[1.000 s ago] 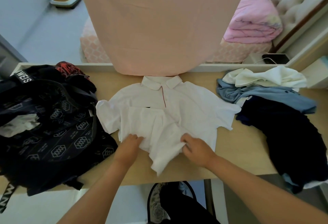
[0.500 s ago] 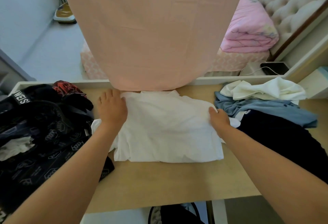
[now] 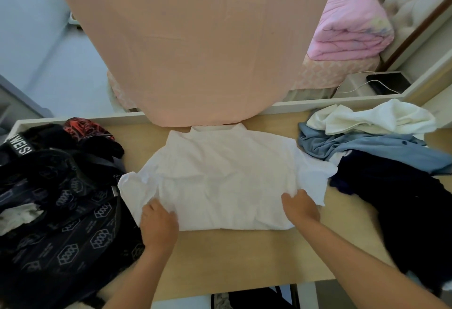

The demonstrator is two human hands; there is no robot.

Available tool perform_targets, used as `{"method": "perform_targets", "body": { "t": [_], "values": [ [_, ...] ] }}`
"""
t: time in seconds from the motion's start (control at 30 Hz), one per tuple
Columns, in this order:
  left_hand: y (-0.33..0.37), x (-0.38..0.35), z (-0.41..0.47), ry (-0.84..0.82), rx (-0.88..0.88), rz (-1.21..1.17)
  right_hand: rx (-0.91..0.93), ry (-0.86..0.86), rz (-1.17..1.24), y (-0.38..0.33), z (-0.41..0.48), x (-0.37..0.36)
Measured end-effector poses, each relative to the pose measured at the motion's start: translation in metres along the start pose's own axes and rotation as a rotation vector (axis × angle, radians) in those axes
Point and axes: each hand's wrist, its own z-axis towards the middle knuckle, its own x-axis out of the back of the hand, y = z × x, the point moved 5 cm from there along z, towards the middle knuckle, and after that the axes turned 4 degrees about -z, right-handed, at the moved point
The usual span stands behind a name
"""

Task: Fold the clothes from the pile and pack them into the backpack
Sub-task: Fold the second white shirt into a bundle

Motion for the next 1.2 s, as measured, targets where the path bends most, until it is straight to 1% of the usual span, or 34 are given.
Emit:
{"method": "perform_targets", "body": {
  "t": [0.1, 0.17, 0.2, 0.23, 0.27, 0.33, 0.37, 0.43, 0.5, 0.53, 0.57, 0.6, 0.63, 0.67, 0.7, 0.73, 0.77, 0.83, 0.87, 0.9, 0.93, 0.97, 1.0, 1.03, 1.07, 1.1, 1.13, 1.2],
  "values": [
    [0.004, 0.01, 0.0, 0.085, -0.032, -0.173, 0.079, 0.102, 0.034, -0.005, -0.006, 0.003],
    [0.003, 0.022, -0.004, 0.16, 0.029, -0.387, 0.196, 0.145, -0.026, -0.009, -0.007, 0.011],
    [-0.001, 0.027, -0.007, 0.186, 0.078, -0.438, 0.246, 0.165, -0.09, -0.008, -0.005, 0.017],
    [-0.006, 0.031, -0.009, 0.202, 0.105, -0.431, 0.276, 0.183, -0.15, -0.005, -0.001, 0.025],
    [-0.012, 0.035, -0.012, 0.196, 0.113, -0.356, 0.287, 0.202, -0.186, -0.001, 0.003, 0.032],
    [-0.03, 0.033, -0.016, 0.13, 0.123, -0.206, 0.279, 0.233, -0.19, 0.007, 0.008, 0.046],
    [-0.035, 0.033, -0.02, 0.101, 0.102, -0.177, 0.276, 0.251, -0.201, 0.008, 0.008, 0.051],
    [-0.038, 0.032, -0.031, 0.106, -0.009, -0.071, 0.344, 0.311, -0.335, 0.008, 0.002, 0.051],
    [-0.033, 0.03, -0.04, 0.171, -0.175, 0.07, 0.508, 0.385, -0.55, 0.002, -0.011, 0.032],
    [-0.028, 0.028, -0.044, 0.209, -0.284, 0.111, 0.606, 0.361, -0.583, -0.003, -0.019, 0.02],
    [-0.023, 0.026, -0.047, 0.208, -0.395, 0.127, 0.718, 0.31, -0.581, -0.007, -0.03, 0.005],
    [-0.021, 0.019, -0.049, 0.162, -0.502, 0.137, 0.812, 0.207, -0.554, -0.01, -0.04, -0.011],
    [-0.022, 0.009, -0.05, 0.09, -0.587, 0.15, 0.878, 0.084, -0.533, -0.013, -0.05, -0.026],
    [-0.023, 0.0, -0.053, -0.007, -0.627, 0.175, 0.903, -0.059, -0.525, -0.014, -0.06, -0.04],
    [-0.026, -0.008, -0.055, -0.094, -0.615, 0.208, 0.889, -0.186, -0.512, -0.012, -0.068, -0.051],
    [-0.029, -0.012, -0.058, -0.16, -0.566, 0.243, 0.861, -0.253, -0.508, -0.01, -0.073, -0.057],
    [-0.031, -0.014, -0.06, -0.206, -0.505, 0.276, 0.839, -0.292, -0.513, -0.008, -0.075, -0.059],
    [-0.027, -0.013, -0.061, -0.247, -0.398, 0.394, 0.841, -0.305, -0.465, -0.005, -0.075, -0.056],
    [-0.023, -0.011, -0.062, -0.267, -0.353, 0.475, 0.846, -0.264, -0.419, -0.004, -0.074, -0.049],
    [-0.016, -0.009, -0.063, -0.274, -0.324, 0.544, 0.843, -0.162, -0.37, -0.002, -0.071, -0.039],
    [-0.008, -0.007, -0.064, -0.271, -0.309, 0.61, 0.822, 0.003, -0.332, 0.001, -0.067, -0.027],
    [0.001, -0.008, -0.064, -0.249, -0.319, 0.66, 0.754, 0.185, -0.302, 0.006, -0.062, -0.012],
    [0.013, -0.009, -0.063, -0.216, -0.349, 0.686, 0.63, 0.317, -0.279, 0.014, -0.057, 0.003],
    [0.026, -0.012, -0.063, -0.181, -0.407, 0.67, 0.467, 0.385, -0.247, 0.025, -0.051, 0.015],
    [0.043, -0.016, -0.065, -0.155, -0.486, 0.599, 0.307, 0.373, -0.231, 0.036, -0.045, 0.022],
    [0.061, -0.022, -0.067, -0.152, -0.573, 0.484, 0.192, 0.317, -0.223, 0.047, -0.038, 0.025],
    [0.079, -0.03, -0.07, -0.18, -0.654, 0.359, 0.139, 0.252, -0.219, 0.056, -0.032, 0.025],
    [0.111, -0.05, -0.08, -0.293, -0.775, 0.192, 0.179, 0.145, -0.206, 0.064, -0.022, 0.025]
  ]
}}
